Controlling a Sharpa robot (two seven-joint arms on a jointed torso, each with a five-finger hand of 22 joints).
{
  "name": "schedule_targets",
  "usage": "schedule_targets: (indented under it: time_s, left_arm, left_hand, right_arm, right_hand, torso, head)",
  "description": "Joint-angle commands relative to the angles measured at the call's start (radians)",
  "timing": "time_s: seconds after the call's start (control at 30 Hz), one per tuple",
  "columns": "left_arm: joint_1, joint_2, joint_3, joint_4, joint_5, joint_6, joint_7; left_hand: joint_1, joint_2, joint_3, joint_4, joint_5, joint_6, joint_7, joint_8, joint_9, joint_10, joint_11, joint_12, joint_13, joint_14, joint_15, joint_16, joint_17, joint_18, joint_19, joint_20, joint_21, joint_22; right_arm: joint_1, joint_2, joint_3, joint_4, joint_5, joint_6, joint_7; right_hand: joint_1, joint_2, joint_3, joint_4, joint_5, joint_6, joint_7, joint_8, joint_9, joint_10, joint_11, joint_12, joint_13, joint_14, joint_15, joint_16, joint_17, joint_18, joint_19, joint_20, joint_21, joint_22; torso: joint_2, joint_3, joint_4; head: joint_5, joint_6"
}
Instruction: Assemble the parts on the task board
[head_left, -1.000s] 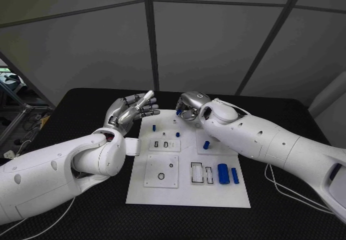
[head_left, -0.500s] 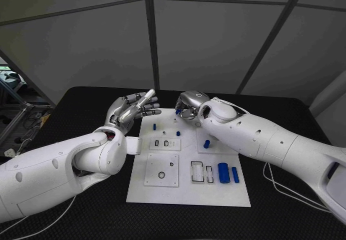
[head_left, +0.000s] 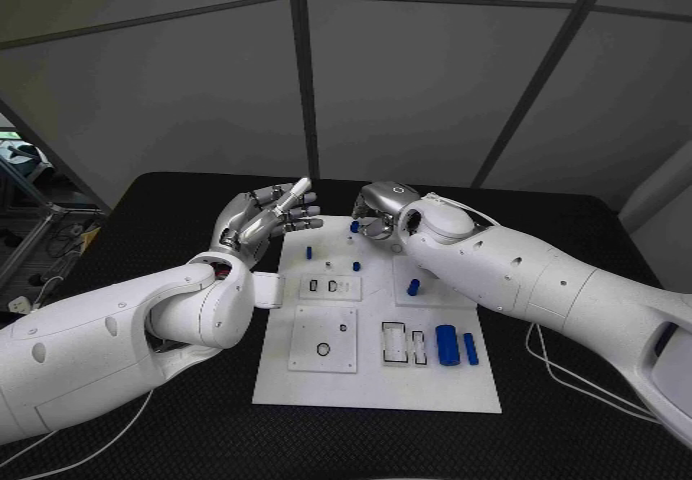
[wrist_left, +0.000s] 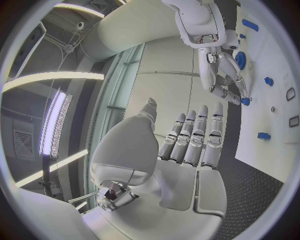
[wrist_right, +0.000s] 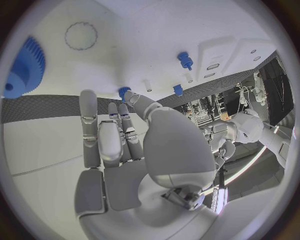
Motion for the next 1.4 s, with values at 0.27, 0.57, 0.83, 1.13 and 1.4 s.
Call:
schedule_targets:
  time_s: [0.27, 0.57, 0.83, 1.13, 1.4]
  left_arm:
    - [0.002, -0.011, 0.001, 0.002, -0.005, 0.015, 0.006]
    - [0.002, -0.024, 0.001, -0.003, -0.005, 0.015, 0.006]
    - [0.002, -0.026, 0.001, -0.011, -0.005, 0.017, 0.005]
    - [0.002, -0.017, 0.001, -0.019, -0.005, 0.02, 0.004]
    - [0.001, -0.01, 0.001, -0.025, -0.005, 0.022, 0.003]
  left_hand:
    - [0.008, 0.002, -0.006, -0.003, 0.001, -0.003, 0.068, -0.006, -0.001, 0.001, 0.004, -0.005, -0.001, -0.007, 0.0, -0.007, -0.001, 0.039, -0.006, 0.002, -0.004, -0.001]
    - [0.008, 0.002, -0.006, -0.003, 0.001, -0.003, 0.068, -0.006, -0.001, 0.001, 0.004, -0.005, -0.001, -0.007, 0.0, -0.007, -0.001, 0.039, -0.006, 0.002, -0.004, -0.001]
    - [0.008, 0.003, -0.006, -0.003, 0.001, -0.002, 0.067, -0.006, -0.001, 0.001, 0.004, -0.006, -0.001, -0.007, 0.0, -0.008, -0.001, 0.039, -0.007, 0.002, -0.004, -0.001]
    - [0.008, 0.003, -0.006, -0.003, 0.001, -0.002, 0.067, -0.006, -0.001, 0.001, 0.004, -0.006, -0.001, -0.007, 0.0, -0.008, -0.001, 0.039, -0.007, 0.002, -0.004, -0.001]
    - [0.008, 0.004, -0.007, -0.003, 0.001, -0.001, 0.067, -0.006, -0.001, 0.002, 0.004, -0.006, -0.001, -0.008, 0.0, -0.008, -0.002, 0.039, -0.008, 0.002, -0.005, -0.002]
  right_arm:
    - [0.01, -0.081, 0.001, 0.108, 0.016, -0.064, 0.0]
    - [0.038, -0.292, 0.002, 0.301, 0.172, -0.057, -0.046]
    - [0.045, -0.402, 0.003, 0.354, 0.274, 0.024, -0.093]
    - [0.045, -0.382, 0.002, 0.287, 0.292, 0.101, -0.116]
    - [0.045, -0.337, 0.002, 0.226, 0.302, 0.147, -0.11]
  right_hand:
    - [0.01, -0.013, -0.015, 0.0, -0.002, -0.022, -0.006, 0.0, 0.002, -0.021, 0.001, 0.014, 0.003, 0.003, 0.003, -0.019, -0.033, 0.019, -0.018, 0.006, -0.021, -0.036]
    - [-0.004, -0.012, -0.018, 0.028, 0.002, 0.019, 0.004, 0.011, 0.011, 0.112, -0.025, 0.089, 0.017, 0.017, -0.017, 0.003, 0.016, 0.011, 0.023, -0.007, 0.01, 0.013]
    - [-0.033, -0.056, -0.055, 0.058, 0.02, 0.027, 0.004, 0.009, 0.012, 0.253, -0.048, 0.15, 0.052, 0.03, -0.035, 0.037, 0.075, 0.0, 0.065, -0.022, 0.045, 0.069]
    - [-0.019, -0.075, -0.124, 0.09, 0.014, -0.015, -0.005, 0.001, 0.006, 0.296, -0.061, 0.221, 0.118, 0.031, -0.046, 0.045, 0.087, -0.002, 0.075, -0.035, 0.042, 0.069]
    - [0.046, -0.062, -0.306, 0.166, 0.02, -0.085, -0.008, 0.008, 0.007, 0.247, -0.063, 0.456, 0.336, 0.048, -0.044, 0.101, 0.199, -0.012, 0.112, -0.038, 0.072, 0.123]
  torso:
    - [-0.001, 0.0018, -0.0056]
    - [-0.01, 0.011, -0.0234]
    - [-0.012, 0.0166, -0.0303]
    - [-0.008, 0.016, -0.0275]
    - [-0.006, 0.0159, -0.0258]
  head:
    - [0.006, 0.004]
    - [0.005, 0.011]
    - [-0.007, 0.016]
    - [-0.015, 0.013]
    - [-0.021, 0.009]
